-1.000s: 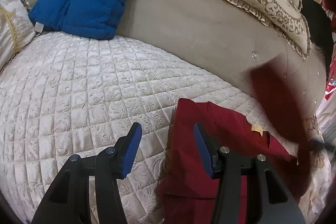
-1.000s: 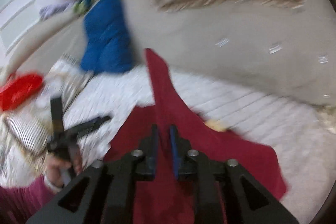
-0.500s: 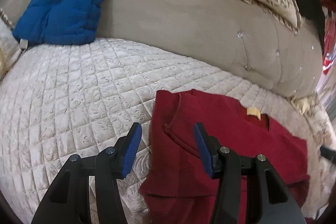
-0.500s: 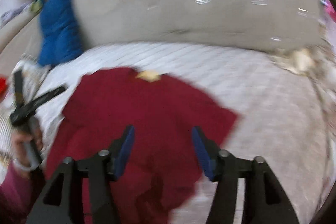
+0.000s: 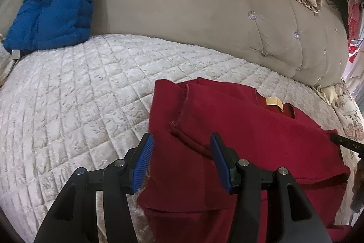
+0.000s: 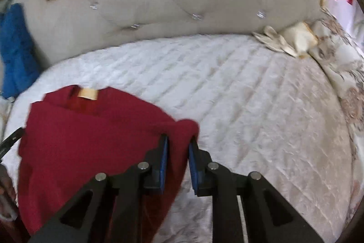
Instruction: Fold small clothes
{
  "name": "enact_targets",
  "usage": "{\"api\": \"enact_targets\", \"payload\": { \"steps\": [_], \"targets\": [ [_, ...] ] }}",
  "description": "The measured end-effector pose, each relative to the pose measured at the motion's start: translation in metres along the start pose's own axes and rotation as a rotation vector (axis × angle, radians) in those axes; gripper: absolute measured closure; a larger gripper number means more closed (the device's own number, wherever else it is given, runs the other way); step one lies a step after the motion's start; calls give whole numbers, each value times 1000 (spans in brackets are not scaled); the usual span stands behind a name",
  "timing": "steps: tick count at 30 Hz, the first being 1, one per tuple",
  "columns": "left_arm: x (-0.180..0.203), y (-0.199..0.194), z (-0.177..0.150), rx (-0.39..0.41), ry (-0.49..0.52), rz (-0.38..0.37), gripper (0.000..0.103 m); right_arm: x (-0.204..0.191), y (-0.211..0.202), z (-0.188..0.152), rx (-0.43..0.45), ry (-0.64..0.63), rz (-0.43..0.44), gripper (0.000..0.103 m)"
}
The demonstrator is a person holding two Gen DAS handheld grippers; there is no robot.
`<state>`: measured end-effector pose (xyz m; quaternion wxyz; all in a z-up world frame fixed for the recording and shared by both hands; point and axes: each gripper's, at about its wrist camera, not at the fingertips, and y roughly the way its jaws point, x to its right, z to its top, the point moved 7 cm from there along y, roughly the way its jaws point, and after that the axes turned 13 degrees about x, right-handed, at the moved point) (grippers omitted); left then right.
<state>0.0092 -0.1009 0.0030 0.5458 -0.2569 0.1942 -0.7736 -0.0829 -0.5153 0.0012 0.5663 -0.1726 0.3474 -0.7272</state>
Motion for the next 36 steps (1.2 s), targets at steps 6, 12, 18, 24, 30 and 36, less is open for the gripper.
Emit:
{"api": "enact_targets", "payload": {
  "steps": [6,12,18,24,30,36],
  "targets": [
    [-3,-4,0,2,2,7,73,-12,-58,-8,2,149,191,54],
    [-14,-8,3,10,-50,24,73,-57,-96,-47,-18,-87,233,35],
    [-21,-12,5,21,-98,27,73,-54,-75,-70,-23,-232,72,61],
    [-26,-14,5,22,-128,34,73,-23,-90,-63,36,-192,-7,91],
    [-20,-15,4,21,-104,31,73,-10,-80,-80,-26,-120,-9,91],
    [-14,-21,10,43,-118,-7,73,2,-114,-83,-44,41,90,64]
  ]
}}
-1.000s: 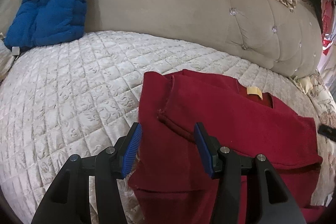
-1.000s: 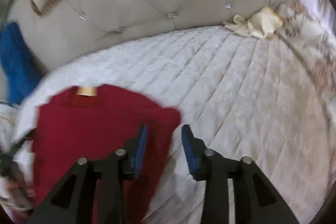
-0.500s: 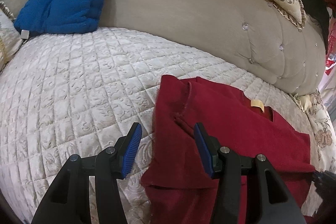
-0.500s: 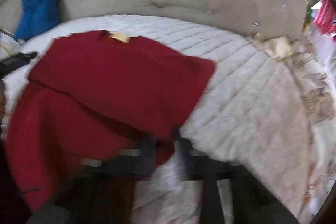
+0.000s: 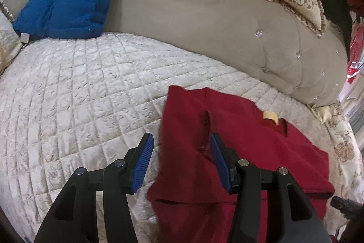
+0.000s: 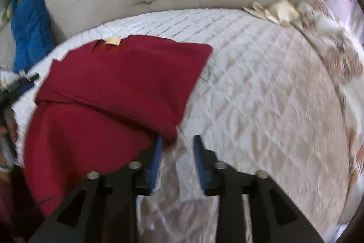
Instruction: Fold small clothes
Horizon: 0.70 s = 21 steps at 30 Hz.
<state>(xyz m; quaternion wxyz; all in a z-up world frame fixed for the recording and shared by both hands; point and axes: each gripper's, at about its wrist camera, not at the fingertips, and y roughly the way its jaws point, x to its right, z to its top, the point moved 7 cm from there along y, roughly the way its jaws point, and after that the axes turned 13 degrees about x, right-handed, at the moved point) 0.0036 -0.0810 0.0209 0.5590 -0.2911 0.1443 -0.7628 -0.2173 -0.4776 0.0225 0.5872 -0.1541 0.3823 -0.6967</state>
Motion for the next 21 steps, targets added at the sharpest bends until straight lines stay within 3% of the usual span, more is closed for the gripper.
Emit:
{"api": "enact_targets", "payload": {
  "steps": [1,3,5,6,8,10,11,12,14,16,18,19,21],
  "targets": [
    [5,-1,1,5,7,-12,73,5,-11,8,41,44,15,62],
    [14,0,2,9,32,-22,73,14,-18,27,114,109,16,46],
    [24,4,0,7,73,-23,73,15,-5,43,137,133,25,41],
    [28,7,-1,2,89,-19,73,15,8,49,128,141,33,33],
    [33,13,-8,-20,108,-21,73,15,52,55,55,174,31,29],
    [34,21,-17,-58,126,-15,73,12,87,56,-9,181,42,37],
    [34,23,-20,-72,132,-11,73,9,97,59,-20,154,40,67],
    [33,26,-23,-86,137,-5,73,7,100,62,-13,113,22,79],
    [32,32,-29,-110,144,7,73,0,94,73,58,-5,-38,88],
    [34,36,-33,-124,148,3,70,5,98,76,83,-70,-109,88],
    [36,37,-36,-121,172,15,70,17,110,71,27,-13,-98,88],
    [36,36,-37,-114,187,20,70,18,104,73,41,9,-92,86],
    [37,34,-37,-109,200,24,70,18,86,74,60,60,-78,70]
  ]
}}
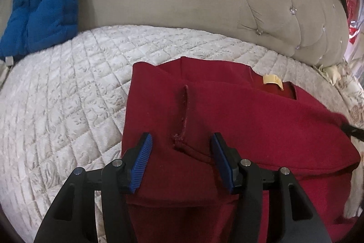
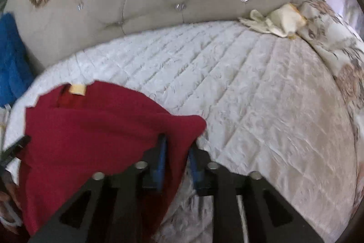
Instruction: Fold small clothes
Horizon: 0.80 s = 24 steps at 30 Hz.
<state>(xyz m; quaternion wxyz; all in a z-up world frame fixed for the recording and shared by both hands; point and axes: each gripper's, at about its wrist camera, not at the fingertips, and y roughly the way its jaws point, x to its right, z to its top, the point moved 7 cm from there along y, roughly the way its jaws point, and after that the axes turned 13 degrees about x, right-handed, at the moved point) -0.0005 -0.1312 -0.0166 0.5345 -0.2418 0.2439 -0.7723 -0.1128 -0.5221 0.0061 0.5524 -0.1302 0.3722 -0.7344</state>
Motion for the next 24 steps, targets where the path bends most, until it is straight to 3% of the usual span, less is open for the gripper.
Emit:
{"api": "enact_targets", "payload": {
  "steps": [2,4,7,8,13,17,18,21,24],
  "targets": [
    [-1,0,0,1,-10,-3,70,-8,-24,-3,17,30,68,65],
    [-3,-1,0,3,-17,-6,70,-25,-41,-22,-13,-44,104,60],
    [-5,-8,0,7,-42,-15,70,-32,-41,-65,-101,-240,1,60],
    [-6,-13,-1,6,-53,-19,70,-28,-41,-74,-110,-251,-16,60],
    [-15,-60,-11,20,-70,-27,70,-15,-87,-69,-44,-86,95,60],
    [-19,-92,-30,-2,-89,-41,70,-4,-136,-84,-38,-105,168,40],
    [-19,-99,-35,-2,-92,-41,70,-3,-144,-88,-38,-108,180,39],
    [-16,-117,-57,-38,-54,-36,70,4,-173,-107,-40,-84,237,36],
    [-12,-142,-75,-58,46,-11,70,7,-190,-127,-59,-57,288,31]
  ]
}}
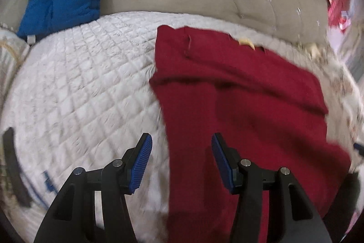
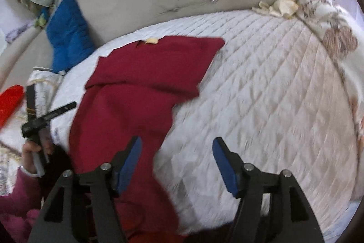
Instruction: Fold small clothes
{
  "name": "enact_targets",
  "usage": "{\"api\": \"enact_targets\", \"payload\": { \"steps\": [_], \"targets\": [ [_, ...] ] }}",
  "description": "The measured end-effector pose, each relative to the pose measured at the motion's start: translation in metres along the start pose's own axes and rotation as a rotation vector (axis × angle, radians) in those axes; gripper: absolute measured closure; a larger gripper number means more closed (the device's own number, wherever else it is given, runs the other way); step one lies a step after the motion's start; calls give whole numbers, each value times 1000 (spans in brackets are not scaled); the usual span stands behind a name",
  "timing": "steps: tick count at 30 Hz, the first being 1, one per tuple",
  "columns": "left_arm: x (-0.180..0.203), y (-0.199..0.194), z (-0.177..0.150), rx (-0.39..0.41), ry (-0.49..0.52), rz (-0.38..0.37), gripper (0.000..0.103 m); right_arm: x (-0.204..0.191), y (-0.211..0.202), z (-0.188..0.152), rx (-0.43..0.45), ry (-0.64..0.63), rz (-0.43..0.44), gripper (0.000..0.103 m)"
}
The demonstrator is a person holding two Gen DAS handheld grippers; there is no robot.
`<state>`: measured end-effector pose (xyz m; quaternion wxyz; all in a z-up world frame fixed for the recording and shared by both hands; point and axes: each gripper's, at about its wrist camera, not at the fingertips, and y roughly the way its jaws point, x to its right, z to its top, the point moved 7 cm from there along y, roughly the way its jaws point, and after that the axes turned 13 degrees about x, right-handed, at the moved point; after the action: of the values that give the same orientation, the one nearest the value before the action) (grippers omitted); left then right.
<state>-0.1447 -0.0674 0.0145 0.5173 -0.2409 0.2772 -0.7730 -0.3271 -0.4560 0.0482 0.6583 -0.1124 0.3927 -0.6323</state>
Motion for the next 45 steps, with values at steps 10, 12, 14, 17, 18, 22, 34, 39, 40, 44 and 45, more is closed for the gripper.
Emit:
{"api": "enact_targets", "payload": {
  "steps": [10,12,14,17,18,22,34,39,40,44,45],
  "targets": [
    [-6,-54,-35,-9,58,34,70,-16,1,-61,-49,-43,13,28],
    [-8,-58,-40,-11,66,59,70,-17,3,-70,-70,-36,9,27],
    [-9,-60,-44,-11,64,67,70,-17,4,-75,-74,-34,4,27],
    [-11,-61,-51,-21,56,70,70,-15,5,-79,-88,-35,-19,27],
    [-12,-61,-53,-24,56,70,70,-14,5,-79,-89,-34,-23,27],
    [-11,-60,-57,-34,59,71,70,-10,7,-81,-99,-17,-49,26],
    [-12,-55,-76,-117,-36,-8,70,-11,13,-89,-118,-17,-58,26],
    [-15,-49,-93,-186,-107,-30,70,-13,18,-93,-131,-26,-47,26],
    [-13,-46,-98,-212,-110,-31,70,-14,20,-93,-137,-26,-43,26],
    [-5,-38,-106,-236,-52,-5,70,-19,26,-95,-155,-24,-18,25],
    [-2,-35,-108,-249,-41,-5,70,-20,27,-95,-160,-28,-12,25]
  ]
}}
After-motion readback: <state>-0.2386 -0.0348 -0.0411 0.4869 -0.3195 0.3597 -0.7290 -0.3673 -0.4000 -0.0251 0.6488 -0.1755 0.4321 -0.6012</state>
